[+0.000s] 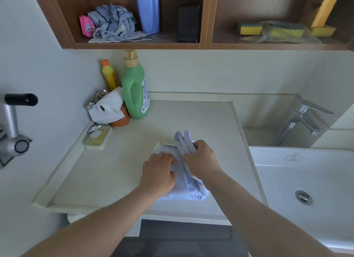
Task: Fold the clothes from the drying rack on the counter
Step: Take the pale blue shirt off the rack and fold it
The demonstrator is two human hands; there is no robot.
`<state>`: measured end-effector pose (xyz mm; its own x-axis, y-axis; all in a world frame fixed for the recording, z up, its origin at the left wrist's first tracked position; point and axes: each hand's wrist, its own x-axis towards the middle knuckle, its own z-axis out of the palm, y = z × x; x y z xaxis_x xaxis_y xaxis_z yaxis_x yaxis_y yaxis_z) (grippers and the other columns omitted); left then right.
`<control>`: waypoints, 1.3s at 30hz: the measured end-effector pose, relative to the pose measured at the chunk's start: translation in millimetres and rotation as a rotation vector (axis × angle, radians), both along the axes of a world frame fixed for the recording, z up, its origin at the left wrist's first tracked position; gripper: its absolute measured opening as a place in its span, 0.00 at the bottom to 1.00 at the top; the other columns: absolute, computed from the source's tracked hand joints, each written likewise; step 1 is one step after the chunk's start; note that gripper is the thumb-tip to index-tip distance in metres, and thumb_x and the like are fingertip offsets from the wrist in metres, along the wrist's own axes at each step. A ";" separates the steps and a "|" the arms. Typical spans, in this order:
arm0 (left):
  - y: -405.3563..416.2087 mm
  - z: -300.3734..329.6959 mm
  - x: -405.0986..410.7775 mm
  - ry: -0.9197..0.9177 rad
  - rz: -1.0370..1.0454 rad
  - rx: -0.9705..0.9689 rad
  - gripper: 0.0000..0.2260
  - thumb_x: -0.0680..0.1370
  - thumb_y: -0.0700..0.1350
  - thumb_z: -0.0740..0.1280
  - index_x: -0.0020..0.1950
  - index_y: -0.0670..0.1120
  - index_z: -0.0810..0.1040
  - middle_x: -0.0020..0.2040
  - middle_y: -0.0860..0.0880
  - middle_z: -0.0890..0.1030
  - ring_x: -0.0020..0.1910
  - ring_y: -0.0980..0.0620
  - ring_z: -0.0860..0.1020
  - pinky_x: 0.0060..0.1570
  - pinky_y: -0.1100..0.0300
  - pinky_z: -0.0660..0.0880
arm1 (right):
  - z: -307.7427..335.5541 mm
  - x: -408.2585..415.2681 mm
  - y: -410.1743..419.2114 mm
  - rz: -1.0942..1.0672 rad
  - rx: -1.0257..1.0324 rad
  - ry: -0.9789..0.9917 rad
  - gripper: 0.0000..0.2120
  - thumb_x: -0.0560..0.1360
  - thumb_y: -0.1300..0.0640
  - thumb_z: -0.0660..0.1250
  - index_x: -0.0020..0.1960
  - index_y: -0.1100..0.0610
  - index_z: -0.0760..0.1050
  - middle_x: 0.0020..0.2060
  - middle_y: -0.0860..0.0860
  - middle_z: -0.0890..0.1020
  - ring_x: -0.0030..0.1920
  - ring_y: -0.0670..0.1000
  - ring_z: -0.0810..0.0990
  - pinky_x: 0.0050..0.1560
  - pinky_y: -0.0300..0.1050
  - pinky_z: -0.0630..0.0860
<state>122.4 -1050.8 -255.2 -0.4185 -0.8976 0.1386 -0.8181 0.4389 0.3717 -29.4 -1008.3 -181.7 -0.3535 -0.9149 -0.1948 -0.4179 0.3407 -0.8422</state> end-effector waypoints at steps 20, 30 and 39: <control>-3.9 3.5 27.9 0.570 0.477 0.735 0.17 0.77 0.55 0.67 0.61 0.49 0.70 0.51 0.47 0.82 0.50 0.46 0.81 0.53 0.48 0.78 | -37.5 45.0 -16.9 0.295 0.295 -0.403 0.11 0.81 0.66 0.59 0.52 0.65 0.80 0.35 0.56 0.82 0.34 0.51 0.83 0.35 0.42 0.79; 6.9 -5.7 -5.7 0.112 0.424 0.458 0.31 0.79 0.47 0.62 0.80 0.50 0.53 0.73 0.47 0.61 0.71 0.41 0.64 0.66 0.46 0.70 | -99.4 20.2 -2.2 0.323 0.013 0.779 0.29 0.80 0.43 0.47 0.79 0.50 0.59 0.81 0.51 0.55 0.81 0.57 0.48 0.79 0.61 0.45; -3.7 -31.5 -16.4 0.036 0.513 0.399 0.26 0.85 0.58 0.47 0.83 0.58 0.47 0.84 0.51 0.49 0.81 0.48 0.49 0.73 0.28 0.46 | -106.2 16.0 -20.5 0.588 0.202 0.954 0.44 0.77 0.27 0.48 0.81 0.47 0.32 0.81 0.54 0.34 0.79 0.61 0.31 0.73 0.72 0.36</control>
<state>106.0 -1054.5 -286.7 0.0756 -0.9676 -0.2411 -0.8712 -0.1817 0.4561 -13.4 -1028.8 -287.9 0.0374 -0.9703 -0.2389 -0.9985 -0.0270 -0.0470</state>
